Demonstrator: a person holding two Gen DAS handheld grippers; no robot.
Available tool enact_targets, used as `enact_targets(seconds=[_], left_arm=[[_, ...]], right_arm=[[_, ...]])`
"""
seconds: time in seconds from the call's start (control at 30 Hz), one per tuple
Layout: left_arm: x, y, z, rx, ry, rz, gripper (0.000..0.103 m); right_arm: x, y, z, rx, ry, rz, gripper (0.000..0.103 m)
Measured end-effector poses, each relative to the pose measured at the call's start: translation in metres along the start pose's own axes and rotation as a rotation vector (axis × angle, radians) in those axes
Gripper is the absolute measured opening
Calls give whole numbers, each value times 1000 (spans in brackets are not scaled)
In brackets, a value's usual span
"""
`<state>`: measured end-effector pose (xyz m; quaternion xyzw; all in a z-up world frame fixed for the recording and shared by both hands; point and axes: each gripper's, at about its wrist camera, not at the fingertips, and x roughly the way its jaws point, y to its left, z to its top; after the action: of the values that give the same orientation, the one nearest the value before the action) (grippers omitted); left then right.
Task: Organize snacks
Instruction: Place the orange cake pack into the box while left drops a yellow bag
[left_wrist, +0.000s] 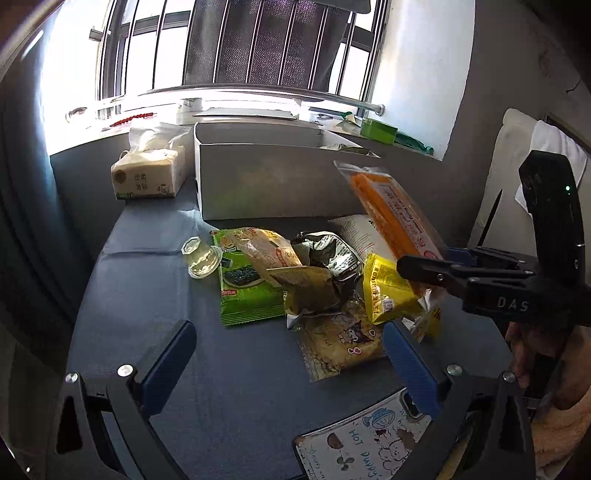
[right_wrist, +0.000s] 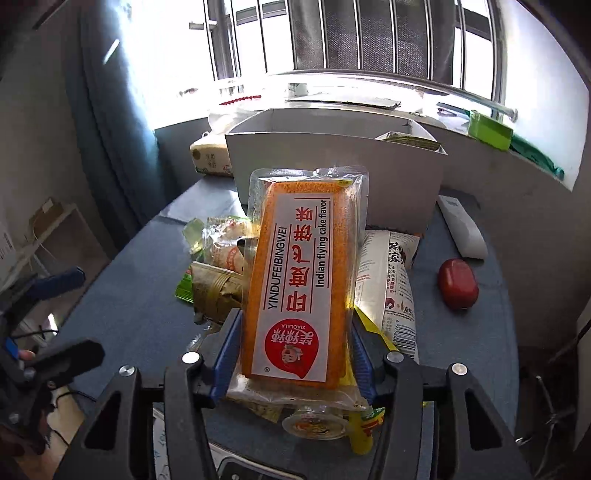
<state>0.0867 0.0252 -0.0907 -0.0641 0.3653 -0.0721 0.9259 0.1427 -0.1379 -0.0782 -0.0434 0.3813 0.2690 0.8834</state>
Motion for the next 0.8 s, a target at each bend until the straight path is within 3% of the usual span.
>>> enact_targets(seconds=[0.23, 0.5, 0.53, 0.57, 0.6, 0.8], left_arm=[[56, -12, 17, 8, 104, -17, 103], [94, -11, 21, 36, 159, 18, 98], [97, -10, 20, 42, 169, 4, 85], [99, -10, 18, 50, 182, -9, 60], [100, -10, 17, 58, 187, -28, 52], [69, -8, 17, 73, 97, -49, 48]], right_arm=[[-42, -26, -9, 116, -93, 46, 58], [-47, -38, -17, 150, -80, 26, 58], [-46, -38, -18, 151, -77, 24, 58], [-46, -39, -18, 150, -77, 22, 58], [-46, -39, -19, 150, -77, 23, 58], [-45, -34, -16, 131, -82, 32, 58]])
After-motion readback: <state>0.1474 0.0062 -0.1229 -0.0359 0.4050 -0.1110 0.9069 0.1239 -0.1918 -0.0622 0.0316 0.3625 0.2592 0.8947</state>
